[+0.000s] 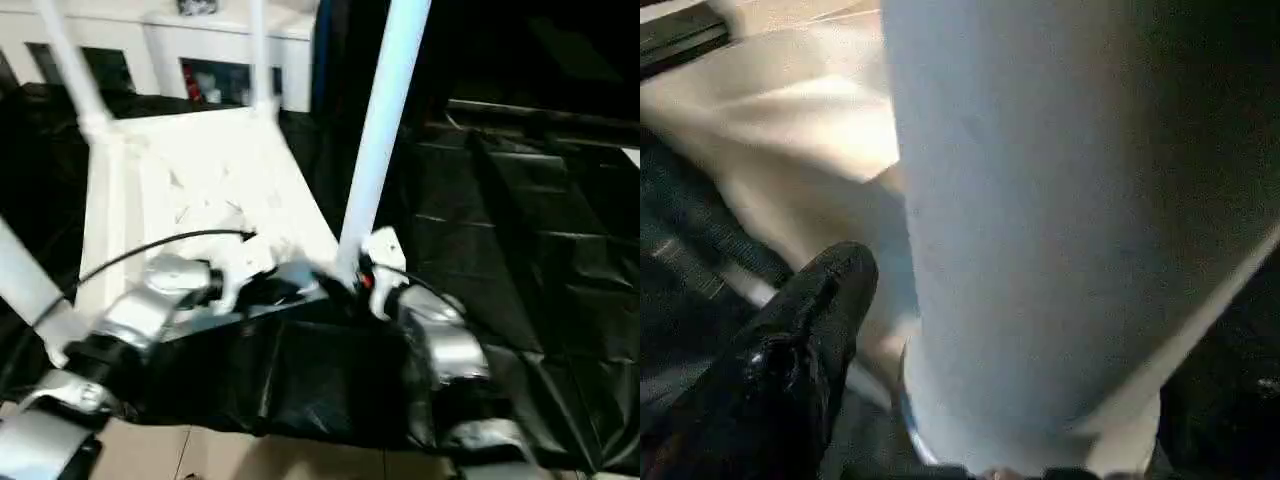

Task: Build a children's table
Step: Rotate leg to tighten

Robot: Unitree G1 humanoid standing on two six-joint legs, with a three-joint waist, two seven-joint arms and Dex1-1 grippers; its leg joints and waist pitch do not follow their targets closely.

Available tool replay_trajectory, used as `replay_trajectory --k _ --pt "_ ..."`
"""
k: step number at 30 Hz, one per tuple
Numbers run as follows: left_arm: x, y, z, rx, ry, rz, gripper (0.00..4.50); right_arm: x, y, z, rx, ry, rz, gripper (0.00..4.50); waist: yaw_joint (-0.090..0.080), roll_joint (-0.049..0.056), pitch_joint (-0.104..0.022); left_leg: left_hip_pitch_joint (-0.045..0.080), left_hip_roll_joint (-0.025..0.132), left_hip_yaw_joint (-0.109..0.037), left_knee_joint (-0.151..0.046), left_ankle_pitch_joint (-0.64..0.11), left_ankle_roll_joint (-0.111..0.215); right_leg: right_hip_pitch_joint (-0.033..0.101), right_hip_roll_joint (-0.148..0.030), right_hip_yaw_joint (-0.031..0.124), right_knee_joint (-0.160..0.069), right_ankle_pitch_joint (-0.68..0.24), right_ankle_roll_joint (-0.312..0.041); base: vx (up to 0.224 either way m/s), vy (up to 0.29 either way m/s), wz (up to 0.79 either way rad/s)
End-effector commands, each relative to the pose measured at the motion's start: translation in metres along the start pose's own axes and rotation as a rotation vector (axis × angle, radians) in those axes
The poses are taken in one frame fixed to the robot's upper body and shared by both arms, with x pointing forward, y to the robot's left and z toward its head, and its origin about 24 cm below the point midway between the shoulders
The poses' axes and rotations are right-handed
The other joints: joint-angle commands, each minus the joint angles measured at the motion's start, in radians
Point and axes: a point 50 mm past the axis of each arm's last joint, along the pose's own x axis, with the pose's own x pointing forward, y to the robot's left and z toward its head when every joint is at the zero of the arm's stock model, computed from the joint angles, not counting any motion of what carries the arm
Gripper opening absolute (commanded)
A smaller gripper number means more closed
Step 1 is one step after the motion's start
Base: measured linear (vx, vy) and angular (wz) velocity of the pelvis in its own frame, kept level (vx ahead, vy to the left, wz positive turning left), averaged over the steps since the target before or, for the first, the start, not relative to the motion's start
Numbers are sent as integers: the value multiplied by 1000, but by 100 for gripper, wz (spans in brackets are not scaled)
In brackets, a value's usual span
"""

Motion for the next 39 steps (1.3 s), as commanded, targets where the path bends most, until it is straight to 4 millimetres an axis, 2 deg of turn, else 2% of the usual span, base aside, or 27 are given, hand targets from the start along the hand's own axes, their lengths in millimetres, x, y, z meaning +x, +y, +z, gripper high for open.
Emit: replay_trajectory --k 1,2,3,5,7,11,18,22,25,26,27,28,30,32,34,35,36,38,39 --pt "10 -13 0 41 21 -126 0 2 11 0 -22 21 129 400 2 3 -49 2 22 6 -57 -184 91 56 -45 39 -58 -80 -258 0 0 0" --pt "2 -12 -2 50 33 -156 0 -8 11 0 -52 48 219 400 4 2 -49 3 22 7 -58 -205 78 55 -46 40 -62 -115 -251 0 0 0" --pt "2 -12 -2 51 33 -157 0 -8 11 0 -53 49 221 400 7 2 -49 4 22 6 -58 -214 75 56 -45 39 -63 -128 -248 0 0 0" --pt "-4 -11 -4 57 41 -182 0 -14 11 1 -68 66 278 368 19 3 -47 6 26 9 -59 -225 64 52 -44 40 -62 -141 -241 0 0 0" --pt "-8 -10 -4 66 44 -206 0 -17 11 4 -61 73 320 363 22 -1 -48 6 26 9 -58 -217 61 54 -43 40 -59 -130 -246 0 0 0" --pt "-12 -11 -4 70 40 -237 0 -21 14 3 -67 102 377 322 30 0 -52 4 25 10 -53 -168 69 55 -44 39 -50 -62 -257 0 0 0" --pt "-14 -11 -4 56 31 -260 0 -21 19 1 -48 112 423 275 38 2 -52 3 24 9 -54 -171 60 56 -45 38 -51 -82 -252 0 0 0" --pt "-14 -12 -4 45 27 -265 0 -21 21 0 -27 104 426 270 39 2 -53 4 24 9 -54 -172 55 56 -45 39 -51 -83 -249 0 0 0" --pt "-10 -12 -5 12 22 -240 0 -15 24 -4 36 66 344 268 40 1 -53 2 24 9 -54 -157 57 56 -44 38 -49 -65 -250 0 0 0" --pt "-6 -10 -4 -15 19 -195 0 -8 22 -5 57 46 235 268 38 3 -51 3 24 8 -56 -172 49 55 -46 39 -52 -87 -246 0 0 0" --pt "-5 -10 -4 -16 18 -193 0 -7 22 -6 58 45 229 268 35 0 -49 2 23 8 -57 -184 43 53 -46 39 -55 -111 -241 0 0 0" --pt "-3 -9 -3 -25 15 -175 0 -4 21 -6 64 41 179 267 32 3 -45 5 22 5 -63 -229 25 50 -49 39 -64 -195 -224 -55 -7 -3" --pt "2 -8 -2 -43 11 -135 0 3 19 -8 78 29 95 267 20 2 -38 8 19 1 -69 -318 -3 43 -52 38 -84 -381 -171 0 0 0" --pt "19 -6 4 -90 -7 -47 0 22 19 -11 123 15 -76 267 9 1 -39 6 18 -5 -71 -328 -21 42 -53 38 -88 -435 -146 0 0 0" --pt "30 -7 8 -112 -14 -9 0 32 21 -10 156 8 -155 267 -3 0 -38 -2 15 -10 -75 -328 -29 46 -52 34 -90 -464 -125 -27 6 -6" --pt "40 -10 12 -127 -24 12 0 42 24 -8 188 -1 -208 266 -13 -1 -39 1 15 -10 -73 -333 -25 41 -51 35 -93 -458 -121 0 0 0" --pt "40 -10 12 -127 -25 12 0 42 24 -8 189 -1 -209 266 -16 -1 -39 1 14 -10 -72 -334 -23 40 -50 35 -94 -455 -123 0 0 0" --pt "54 -16 21 -135 -48 15 0 54 29 -3 210 -9 -262 266 -19 0 -41 1 15 -8 -71 -324 -12 39 -49 37 -94 -418 -134 0 0 0" --pt "55 -16 22 -135 -49 15 0 55 29 -2 210 -10 -264 266 -20 -3 -41 1 15 -7 -71 -320 -9 39 -47 37 -93 -405 -138 0 0 0"
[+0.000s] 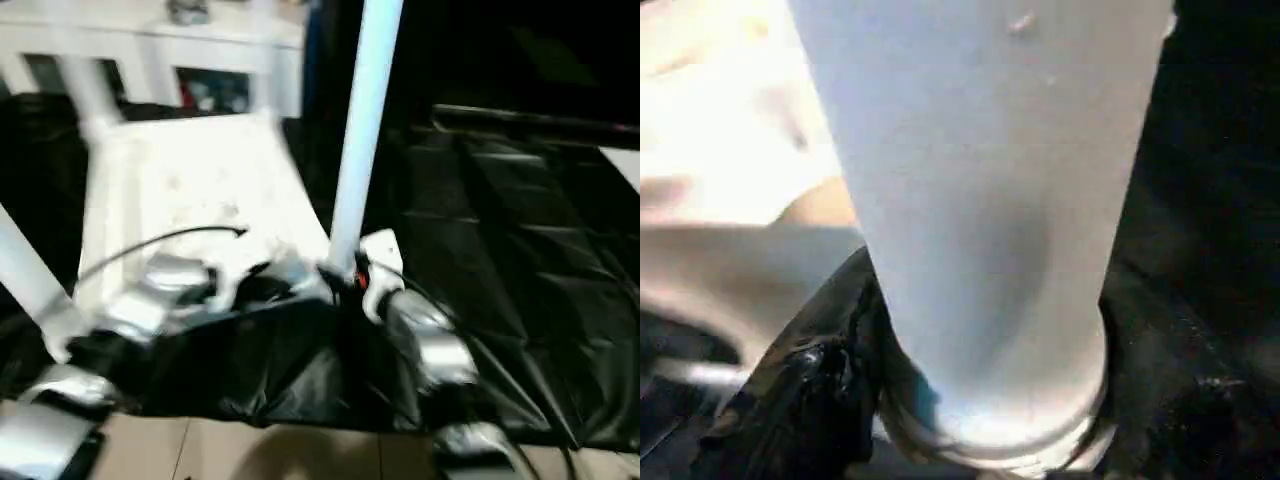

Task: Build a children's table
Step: Rotate leg to tighten

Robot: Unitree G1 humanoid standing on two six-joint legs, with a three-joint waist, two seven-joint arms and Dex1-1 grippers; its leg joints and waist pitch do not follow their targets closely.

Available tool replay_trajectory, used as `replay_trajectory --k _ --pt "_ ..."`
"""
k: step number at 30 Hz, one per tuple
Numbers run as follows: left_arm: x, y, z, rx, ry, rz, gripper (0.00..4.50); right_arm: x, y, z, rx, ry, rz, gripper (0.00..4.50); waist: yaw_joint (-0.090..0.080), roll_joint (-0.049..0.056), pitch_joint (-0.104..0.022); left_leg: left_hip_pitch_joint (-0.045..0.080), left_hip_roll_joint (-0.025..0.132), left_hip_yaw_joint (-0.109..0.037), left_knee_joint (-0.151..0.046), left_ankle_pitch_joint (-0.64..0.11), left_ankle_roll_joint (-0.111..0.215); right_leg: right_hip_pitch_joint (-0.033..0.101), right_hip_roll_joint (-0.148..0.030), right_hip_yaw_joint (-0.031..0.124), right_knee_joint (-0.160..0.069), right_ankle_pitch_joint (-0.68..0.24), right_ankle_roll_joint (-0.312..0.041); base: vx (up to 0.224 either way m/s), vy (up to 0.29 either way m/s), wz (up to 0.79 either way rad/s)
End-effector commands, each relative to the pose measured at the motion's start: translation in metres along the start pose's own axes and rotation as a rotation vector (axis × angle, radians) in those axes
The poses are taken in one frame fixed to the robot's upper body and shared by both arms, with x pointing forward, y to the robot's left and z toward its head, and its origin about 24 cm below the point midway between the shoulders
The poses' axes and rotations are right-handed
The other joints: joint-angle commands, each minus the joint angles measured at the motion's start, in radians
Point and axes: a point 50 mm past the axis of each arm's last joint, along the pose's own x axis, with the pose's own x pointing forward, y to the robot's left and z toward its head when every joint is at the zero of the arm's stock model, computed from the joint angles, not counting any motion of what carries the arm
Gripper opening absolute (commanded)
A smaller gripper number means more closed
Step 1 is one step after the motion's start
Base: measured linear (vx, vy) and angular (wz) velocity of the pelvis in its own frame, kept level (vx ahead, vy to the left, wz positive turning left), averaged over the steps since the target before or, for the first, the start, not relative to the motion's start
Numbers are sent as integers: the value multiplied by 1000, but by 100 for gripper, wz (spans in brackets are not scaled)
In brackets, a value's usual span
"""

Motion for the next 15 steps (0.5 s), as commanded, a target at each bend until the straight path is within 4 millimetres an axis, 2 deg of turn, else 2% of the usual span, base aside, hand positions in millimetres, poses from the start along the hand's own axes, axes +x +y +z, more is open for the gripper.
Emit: replay_trajectory --k 1,4,5,10,13,15 --pt "35 -34 18 23 -46 -150 0 20 41 -6 4 48 97 266 4 1 -43 -3 15 -2 -77 -314 -2 35 -45 36 -90 -374 -151 0 0 0" --pt "36 -36 17 36 -41 -165 0 20 41 -4 -5 35 101 266 3 0 -45 -6 15 1 -75 -292 9 38 -43 37 -84 -312 -164 0 0 0" --pt "34 -36 16 44 -37 -174 0 19 37 -4 12 21 97 322 3 1 -47 -6 16 2 -75 -280 17 40 -43 37 -81 -275 -175 0 0 0" --pt "25 -31 9 59 -18 -185 0 11 25 -3 2 4 130 346 8 -1 -49 -4 17 7 -70 -242 39 43 -43 39 -75 -216 -198 0 0 0" --pt "19 -30 4 77 -3 -208 0 5 18 -2 -20 6 173 382 15 -1 -51 -4 18 9 -68 -207 51 45 -42 39 -68 -149 -216 0 0 0" --pt "9 -25 -1 97 21 -241 0 -7 12 0 -88 23 279 396 19 1 -51 -6 18 9 -66 -189 66 51 -42 38 -64 -107 -227 0 0 0"
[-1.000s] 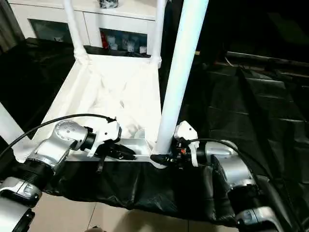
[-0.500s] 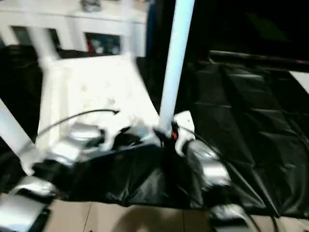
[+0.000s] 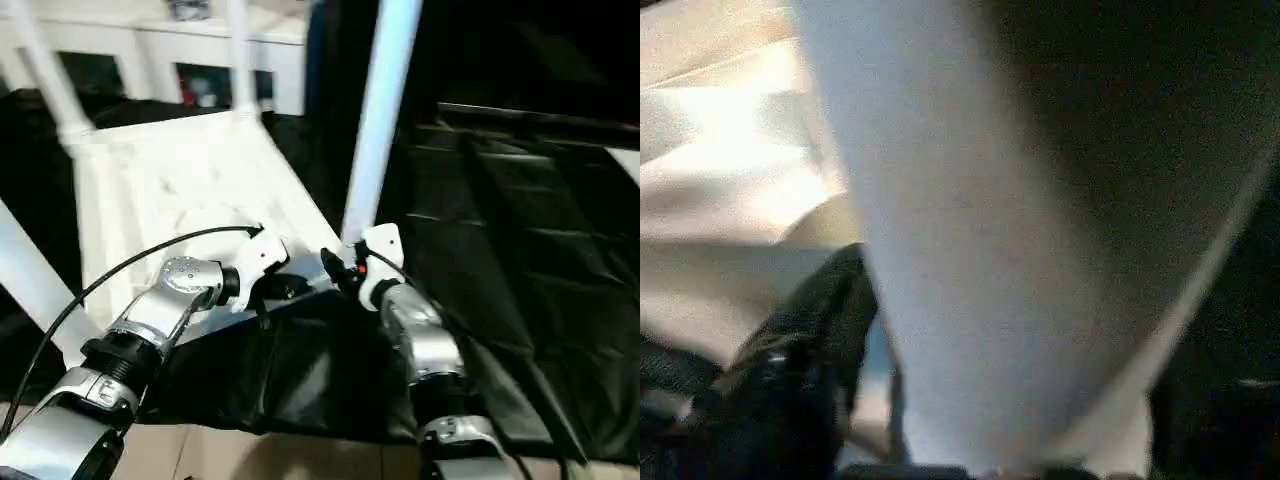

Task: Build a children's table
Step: Rotate leg to tighten

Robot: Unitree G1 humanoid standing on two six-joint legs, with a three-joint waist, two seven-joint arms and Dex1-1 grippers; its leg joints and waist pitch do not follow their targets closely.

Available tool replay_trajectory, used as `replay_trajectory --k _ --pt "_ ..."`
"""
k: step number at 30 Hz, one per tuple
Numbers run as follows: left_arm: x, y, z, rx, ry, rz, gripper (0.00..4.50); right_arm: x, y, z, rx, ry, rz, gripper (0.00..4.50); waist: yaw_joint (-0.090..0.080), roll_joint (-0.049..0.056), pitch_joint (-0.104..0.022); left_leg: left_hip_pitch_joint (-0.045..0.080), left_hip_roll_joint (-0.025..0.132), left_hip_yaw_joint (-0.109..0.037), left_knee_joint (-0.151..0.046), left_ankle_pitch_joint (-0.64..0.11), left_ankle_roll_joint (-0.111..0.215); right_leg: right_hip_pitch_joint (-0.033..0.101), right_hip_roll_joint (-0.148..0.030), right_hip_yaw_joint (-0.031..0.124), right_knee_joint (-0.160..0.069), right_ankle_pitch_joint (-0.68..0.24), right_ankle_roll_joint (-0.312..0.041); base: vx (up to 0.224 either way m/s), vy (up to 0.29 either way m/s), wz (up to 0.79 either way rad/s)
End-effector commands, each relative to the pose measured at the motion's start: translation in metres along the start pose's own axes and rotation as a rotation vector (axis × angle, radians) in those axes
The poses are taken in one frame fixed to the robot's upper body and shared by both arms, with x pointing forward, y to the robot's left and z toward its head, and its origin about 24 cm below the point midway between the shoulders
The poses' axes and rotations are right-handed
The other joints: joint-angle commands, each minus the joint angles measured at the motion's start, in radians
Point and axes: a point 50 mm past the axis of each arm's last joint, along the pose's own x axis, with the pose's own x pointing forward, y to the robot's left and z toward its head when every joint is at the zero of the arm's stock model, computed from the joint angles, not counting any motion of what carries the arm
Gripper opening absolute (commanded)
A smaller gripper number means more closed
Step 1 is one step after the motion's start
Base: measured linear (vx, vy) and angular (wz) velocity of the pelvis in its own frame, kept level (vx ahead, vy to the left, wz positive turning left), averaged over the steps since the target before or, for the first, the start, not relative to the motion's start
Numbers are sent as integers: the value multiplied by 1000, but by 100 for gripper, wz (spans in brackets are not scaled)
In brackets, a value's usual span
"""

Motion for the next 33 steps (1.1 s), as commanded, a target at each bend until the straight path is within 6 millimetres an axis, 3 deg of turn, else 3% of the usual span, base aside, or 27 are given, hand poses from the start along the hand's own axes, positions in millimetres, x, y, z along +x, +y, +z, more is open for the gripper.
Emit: replay_trajectory --k 1,4,7,9,12,14,24,33 --pt "12 -20 -4 33 31 -168 0 3 18 -4 -23 31 158 396 5 0 -51 -2 18 6 -56 -185 70 54 -43 39 -63 -105 -223 0 0 0" --pt "-1 -16 -8 66 49 -226 0 -14 14 -2 -88 60 319 396 10 1 -48 0 19 7 -56 -192 81 53 -42 40 -63 -110 -233 0 0 0" --pt "-9 -13 -9 92 63 -254 0 -24 14 -1 -105 83 423 396 18 5 -46 3 22 5 -59 -223 70 53 -44 40 -67 -159 -228 0 0 0" --pt "-14 -10 -10 108 74 -267 0 -31 12 0 -130 104 490 380 23 5 -47 9 25 7 -59 -242 59 46 -43 41 -66 -160 -234 0 0 0" --pt "-21 -7 -9 122 79 -294 0 -37 8 0 -147 141 559 380 26 5 -48 4 25 7 -58 -228 55 51 -43 39 -60 -137 -242 0 0 0" --pt "-25 -6 -9 128 86 -314 0 -41 8 0 -145 174 610 350 28 3 -49 2 24 8 -55 -206 62 54 -42 39 -57 -109 -246 0 0 0" --pt "-31 -7 -12 129 92 -353 0 -43 14 2 -138 208 702 279 37 4 -50 2 25 8 -55 -205 51 53 -45 38 -57 -134 -243 0 0 0" --pt "-28 -9 -15 100 72 -337 0 -46 20 -5 -87 184 679 272 42 6 -51 3 25 8 -54 -187 54 53 -44 38 -54 -100 -249 0 0 0"
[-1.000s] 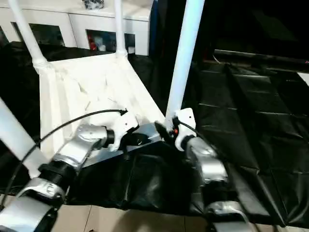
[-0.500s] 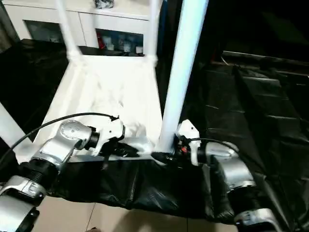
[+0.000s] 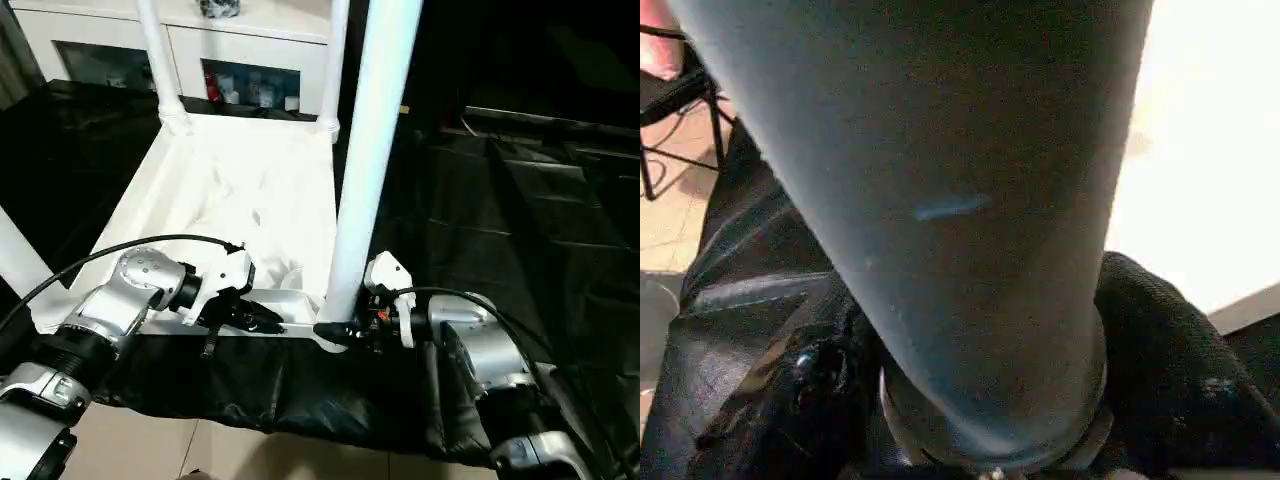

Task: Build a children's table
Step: Rotate leg to tighten

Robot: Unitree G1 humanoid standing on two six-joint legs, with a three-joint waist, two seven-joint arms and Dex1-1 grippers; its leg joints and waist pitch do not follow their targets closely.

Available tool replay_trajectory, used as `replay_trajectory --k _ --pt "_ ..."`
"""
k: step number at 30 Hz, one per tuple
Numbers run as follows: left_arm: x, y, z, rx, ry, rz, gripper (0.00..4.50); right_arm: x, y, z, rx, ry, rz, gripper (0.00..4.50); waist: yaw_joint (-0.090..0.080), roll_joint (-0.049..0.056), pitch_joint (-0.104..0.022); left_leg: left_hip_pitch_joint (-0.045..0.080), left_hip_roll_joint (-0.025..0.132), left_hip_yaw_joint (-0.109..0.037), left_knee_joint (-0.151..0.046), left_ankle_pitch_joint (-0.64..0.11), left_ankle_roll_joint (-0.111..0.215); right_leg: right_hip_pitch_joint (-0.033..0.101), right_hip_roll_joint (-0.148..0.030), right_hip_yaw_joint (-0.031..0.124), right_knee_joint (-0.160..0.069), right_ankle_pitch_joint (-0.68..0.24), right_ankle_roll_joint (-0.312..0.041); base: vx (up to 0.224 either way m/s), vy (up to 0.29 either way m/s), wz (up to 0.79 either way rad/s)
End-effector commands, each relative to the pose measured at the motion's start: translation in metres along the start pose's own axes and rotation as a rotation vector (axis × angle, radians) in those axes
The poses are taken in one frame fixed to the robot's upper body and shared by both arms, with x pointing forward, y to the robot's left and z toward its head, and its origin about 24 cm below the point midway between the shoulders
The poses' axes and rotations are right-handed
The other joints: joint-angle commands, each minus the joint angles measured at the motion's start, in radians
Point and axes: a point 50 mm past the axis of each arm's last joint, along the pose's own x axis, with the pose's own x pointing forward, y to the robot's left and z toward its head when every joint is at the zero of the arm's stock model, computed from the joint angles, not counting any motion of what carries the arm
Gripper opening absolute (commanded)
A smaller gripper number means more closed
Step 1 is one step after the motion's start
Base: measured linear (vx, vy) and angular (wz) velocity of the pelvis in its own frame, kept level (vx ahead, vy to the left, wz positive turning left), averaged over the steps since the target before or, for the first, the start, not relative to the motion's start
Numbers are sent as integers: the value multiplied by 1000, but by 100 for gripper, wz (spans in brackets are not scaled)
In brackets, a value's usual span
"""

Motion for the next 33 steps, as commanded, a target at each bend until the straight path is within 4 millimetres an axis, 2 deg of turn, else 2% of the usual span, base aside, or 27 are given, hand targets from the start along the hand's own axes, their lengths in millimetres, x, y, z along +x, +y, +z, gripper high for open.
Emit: replay_trajectory --k 1,3,4,5,6,8,11,12,14,15,16,18,20,21,22,23,24,25,27,28,29,30,31,33 --pt "12 -3 -1 -8 8 -5 0 13 10 -2 34 -34 40 272 -3 2 -52 3 23 8 -60 -196 50 52 -44 37 -57 -115 -246 0 0 0" --pt "16 -1 0 -25 -6 33 0 15 7 -5 54 -63 -38 272 -4 2 -48 3 23 5 -65 -239 35 50 -47 37 -66 -195 -225 0 0 0" --pt "23 1 3 -39 -28 67 0 20 4 -8 74 -88 -140 272 -6 1 -46 3 23 5 -67 -251 29 48 -47 38 -69 -224 -216 0 0 0" --pt "27 1 5 -46 -39 80 0 23 2 -10 86 -96 -182 272 -9 2 -42 7 22 4 -70 -291 16 42 -50 38 -77 -294 -199 0 0 0" --pt "33 2 8 -54 -56 97 0 27 0 -11 101 -111 -239 272 -11 1 -43 6 22 0 -72 -299 7 44 -52 38 -79 -326 -189 0 0 0" --pt "41 2 13 -66 -76 116 0 33 -3 -11 128 -135 -321 272 -22 0 -41 6 19 -4 -75 -327 -10 39 -51 36 -89 -412 -152 0 0 0" --pt "60 2 25 -84 -114 147 0 51 -6 -5 192 -209 -440 272 -35 0 -41 -3 17 -10 -78 -329 -8 44 -50 34 -94 -434 -128 0 0 0" --pt "64 1 27 -87 -121 151 0 54 -7 -3 204 -218 -465 272 -39 2 -42 0 18 -8 -78 -323 -8 38 -50 37 -93 -414 -133 0 0 0" --pt "69 1 31 -92 -129 165 0 60 -9 -1 219 -234 -521 272 -48 1 -42 0 15 -7 -76 -329 -5 37 -47 36 -93 -402 -141 0 0 0" --pt "76 0 34 -92 -131 180 0 66 -12 2 241 -250 -590 272 -52 6 -44 -1 16 -7 -76 -318 -5 37 -49 37 -90 -384 -148 0 0 0" --pt "78 0 36 -90 -130 185 0 68 -13 3 251 -256 -616 272 -57 5 -44 -4 15 -7 -76 -316 -6 39 -46 36 -90 -375 -150 0 0 0" --pt "83 -2 37 -89 -128 199 0 76 -14 8 248 -257 -664 272 -60 6 -45 -2 15 -6 -75 -307 -4 38 -45 37 -88 -342 -157 0 0 0" --pt "84 -3 36 -87 -125 206 0 81 -13 12 161 -230 -668 272 -65 1 -46 -7 14 -5 -75 -297 2 42 -43 36 -85 -310 -163 0 0 0" --pt "84 -3 36 -87 -125 206 0 81 -13 12 161 -230 -668 272 -65 4 -46 -5 14 -4 -73 -291 8 42 -43 37 -83 -288 -171 0 0 0" --pt "82 -3 34 -82 -119 204 0 80 -12 13 139 -235 -658 272 -66 1 -47 -6 14 -3 -73 -287 13 43 -42 37 -82 -278 -173 0 0 0" --pt "77 -3 31 -70 -103 205 0 76 -14 12 146 -252 -647 327 -65 3 -47 -5 15 -2 -72 -276 21 44 -43 38 -80 -255 -182 0 0 0" --pt "76 -2 29 -64 -94 210 0 73 -15 11 155 -260 -645 327 -65 3 -48 -7 14 -1 -71 -266 31 47 -43 38 -79 -242 -185 0 0 0" --pt "74 -2 28 -60 -89 210 0 70 -16 10 142 -257 -632 341 -65 3 -48 -7 14 -1 -71 -260 35 46 -43 38 -79 -237 -187 0 0 0" --pt "70 -2 25 -50 -83 207 0 64 -16 8 119 -247 -600 341 -62 4 -49 -3 16 2 -67 -246 46 44 -43 39 -78 -214 -201 0 0 0" --pt "68 -2 24 -42 -80 204 0 61 -16 8 108 -242 -581 363 -61 3 -49 -4 16 2 -67 -239 49 46 -43 39 -76 -204 -204 0 0 0" --pt "64 -1 22 -29 -71 205 0 56 -17 7 81 -231 -556 363 -54 2 -51 -1 17 4 -64 -220 57 47 -42 39 -72 -173 -213 0 0 0" --pt "61 -1 21 -19 -66 205 0 52 -17 7 59 -222 -538 376 -51 2 -52 -4 16 5 -62 -191 66 51 -41 40 -66 -127 -221 0 0 0" --pt "57 0 19 -7 -60 204 0 47 -17 8 27 -211 -511 382 -48 6 -52 -4 16 6 -61 -184 70 51 -41 40 -65 -109 -225 0 0 0" --pt "53 1 18 5 -53 193 0 41 -17 8 -2 -204 -481 383 -46 3 -55 -5 16 5 -58 -156 80 54 -41 39 -57 -50 -238 0 0 0"
